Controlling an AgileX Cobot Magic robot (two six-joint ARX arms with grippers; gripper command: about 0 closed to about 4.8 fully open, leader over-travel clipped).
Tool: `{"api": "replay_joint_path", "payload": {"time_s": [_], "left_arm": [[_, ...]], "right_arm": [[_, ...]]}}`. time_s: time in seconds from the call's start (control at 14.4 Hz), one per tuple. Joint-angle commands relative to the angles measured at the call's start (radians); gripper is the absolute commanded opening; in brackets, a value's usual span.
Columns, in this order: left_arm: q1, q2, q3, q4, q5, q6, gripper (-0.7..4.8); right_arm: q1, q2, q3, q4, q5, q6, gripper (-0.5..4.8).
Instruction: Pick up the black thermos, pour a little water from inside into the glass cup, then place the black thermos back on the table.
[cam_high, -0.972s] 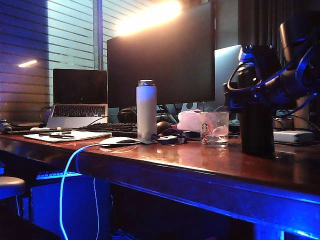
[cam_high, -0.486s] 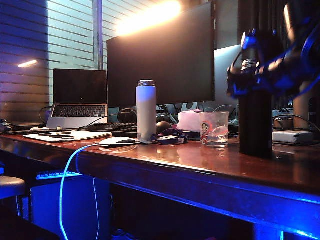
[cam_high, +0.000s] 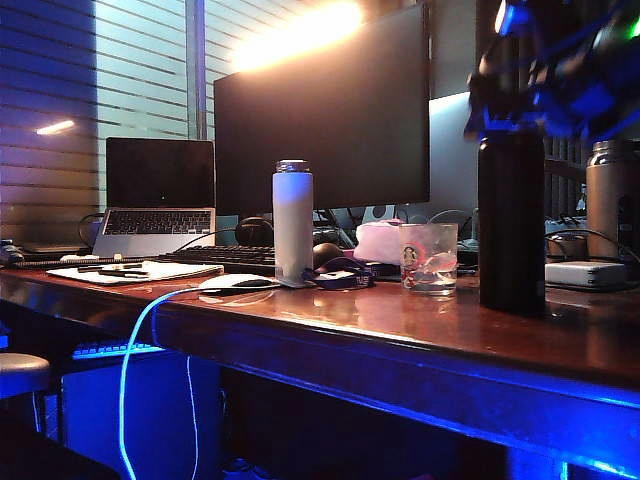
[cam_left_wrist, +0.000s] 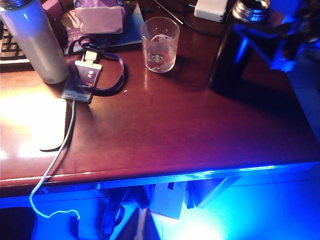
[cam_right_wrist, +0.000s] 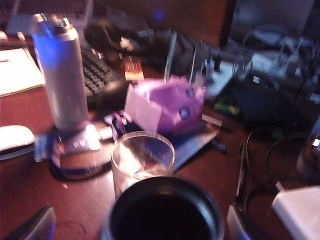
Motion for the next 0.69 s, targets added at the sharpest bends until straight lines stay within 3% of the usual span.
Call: {"api": "replay_joint_path", "payload": {"time_s": [0.07, 0.28, 0.35, 0.42, 0.49, 0.69], "left_arm": [[0.0, -0.003, 0.005, 0.005, 0.007, 0.0, -0.03], [0.0, -0.003, 0.005, 0.005, 0.007, 0.0, -0.03], [0.0, -0.003, 0.005, 0.005, 0.007, 0.001, -0.03], [0.0, -0.005, 0.005, 0.006, 0.007, 0.001, -0.03], [0.0, -0.005, 0.006, 0.009, 0.007, 0.0, -0.03], [0.0, -0.039, 0.005, 0.045, -0.014, -0.046, -0.03]], "right_arm": [[0.0, -0.08, 0.002, -0.03, -0.003, -0.01, 4.79], [0.0, -0.211, 0.002, -0.05, -0.003, -0.009, 4.6], [0.0, -0.267, 0.002, -0.064, -0.003, -0.009, 2.85], [0.0, -0.335, 0.002, -0.09, -0.003, -0.01, -0.25], [0.0, -0.401, 0.002, -0.108, -0.002, -0.009, -0.03], [0.0, -0.607, 0.002, -0.303, 0.053, -0.006, -0.05]]}}
